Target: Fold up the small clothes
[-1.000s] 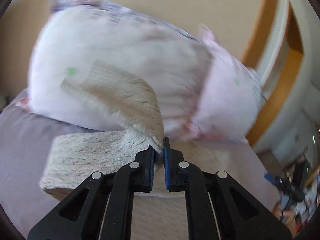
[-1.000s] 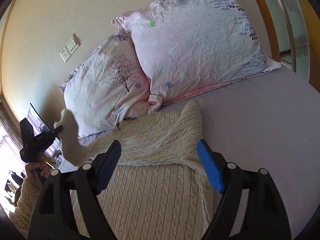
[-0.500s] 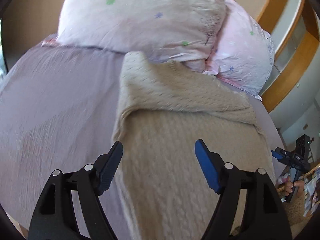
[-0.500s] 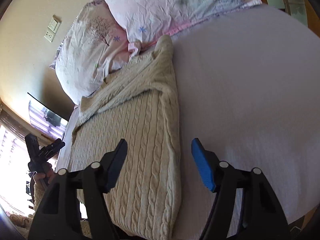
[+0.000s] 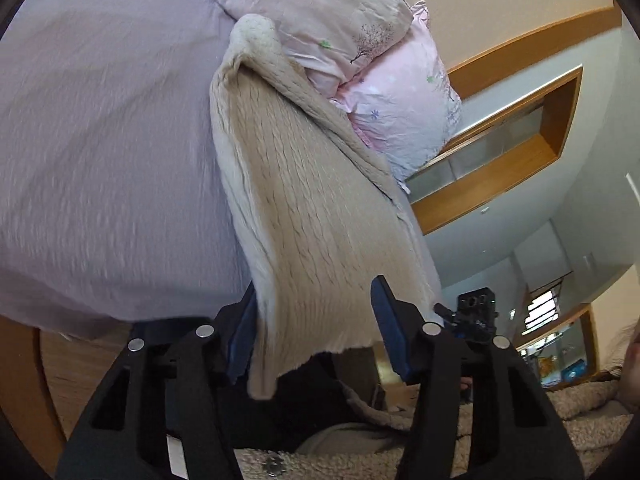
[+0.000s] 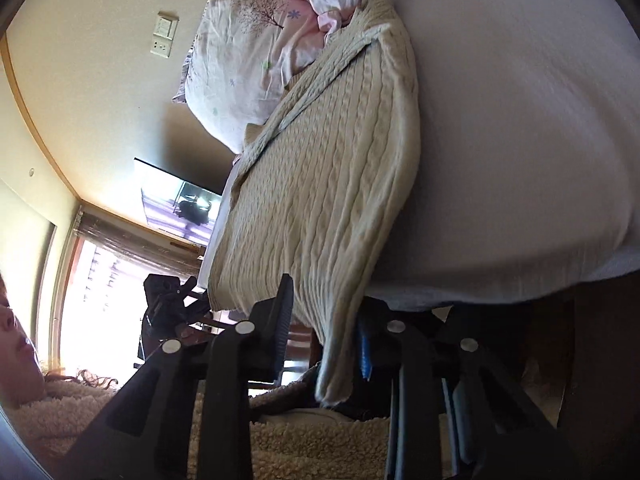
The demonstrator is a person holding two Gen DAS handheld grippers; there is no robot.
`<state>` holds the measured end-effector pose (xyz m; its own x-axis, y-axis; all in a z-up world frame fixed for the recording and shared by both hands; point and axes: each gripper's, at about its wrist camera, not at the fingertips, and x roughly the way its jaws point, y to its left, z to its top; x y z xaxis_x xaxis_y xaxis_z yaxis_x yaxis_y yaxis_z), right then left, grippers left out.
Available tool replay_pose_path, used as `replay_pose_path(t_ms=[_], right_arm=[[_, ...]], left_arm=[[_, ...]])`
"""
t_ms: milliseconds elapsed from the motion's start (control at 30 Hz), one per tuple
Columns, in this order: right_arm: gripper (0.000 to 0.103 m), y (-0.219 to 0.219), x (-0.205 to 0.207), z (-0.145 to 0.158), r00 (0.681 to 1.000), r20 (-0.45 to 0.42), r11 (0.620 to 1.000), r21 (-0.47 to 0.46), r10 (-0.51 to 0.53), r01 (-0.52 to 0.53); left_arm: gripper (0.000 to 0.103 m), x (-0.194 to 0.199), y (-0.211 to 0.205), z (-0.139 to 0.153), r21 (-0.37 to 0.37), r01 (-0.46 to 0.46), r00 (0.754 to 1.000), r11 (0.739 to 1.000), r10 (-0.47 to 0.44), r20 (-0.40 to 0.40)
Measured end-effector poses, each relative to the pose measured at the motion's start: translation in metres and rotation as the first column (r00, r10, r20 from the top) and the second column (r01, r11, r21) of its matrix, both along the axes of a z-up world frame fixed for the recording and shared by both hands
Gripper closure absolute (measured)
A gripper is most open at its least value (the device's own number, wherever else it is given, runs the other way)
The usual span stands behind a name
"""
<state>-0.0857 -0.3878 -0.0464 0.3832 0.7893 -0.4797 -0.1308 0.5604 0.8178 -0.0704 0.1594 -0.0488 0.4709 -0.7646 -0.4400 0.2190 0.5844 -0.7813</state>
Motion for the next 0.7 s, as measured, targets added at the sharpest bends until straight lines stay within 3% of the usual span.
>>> replay_pose_path(t_ms=[100, 133, 200, 267, 400, 533, 600, 700], right_arm=[[0.084, 0.006, -0.005, -0.007, 1.000, -0.020, 1.000, -0.021, 0.007, -0.008], [0.095, 0.009, -0.004, -0.009, 1.000, -0.019, 1.000, -0.020, 0.015, -0.016], [0.095, 0.015, -0.002, -0.004, 0.999, 0.022, 0.999, -0.030, 0.034, -0.034], [0.095, 0.023, -0.001, 0.017, 0.992, 0.113, 0.998, -0.035, 0.056, -0.053], [0.095, 0.025, 0.019, 0.079, 0.946, 0.321, 0.999, -0.038, 0.043, -0.033], [0.095, 0.029, 0.069, 0.133, 0.881, 0.472, 0.999, -0.048, 0.017, 0.007], [0.095, 0.030, 0.109, 0.153, 0.856, 0.515, 0.996, -0.041, -0.042, 0.074], [0.095, 0.026, 0.186, 0.157, 0.858, 0.491, 0.980, -0.046, -0.148, 0.195]], left_arm=[[0.047, -0.012, -0.007, -0.012, 0.008, 0.001, 1.000, 1.000, -0.001, -0.027], [0.049, -0.010, -0.008, -0.015, 0.007, 0.001, 0.999, 1.000, -0.001, -0.035], [0.066, -0.005, -0.011, -0.018, -0.011, -0.001, 0.999, 1.000, 0.000, -0.052], [0.095, 0.001, -0.016, -0.014, -0.016, 0.012, 0.999, 1.000, -0.012, -0.048], [0.095, 0.019, -0.020, 0.022, 0.014, 0.017, 0.999, 1.000, -0.018, 0.031], [0.096, 0.075, -0.013, 0.077, 0.015, -0.044, 0.988, 0.999, 0.041, 0.150], [0.096, 0.115, -0.010, 0.100, 0.018, -0.108, 0.975, 0.994, 0.103, 0.197], [0.096, 0.191, -0.018, 0.119, 0.075, -0.214, 0.957, 0.974, 0.194, 0.214]])
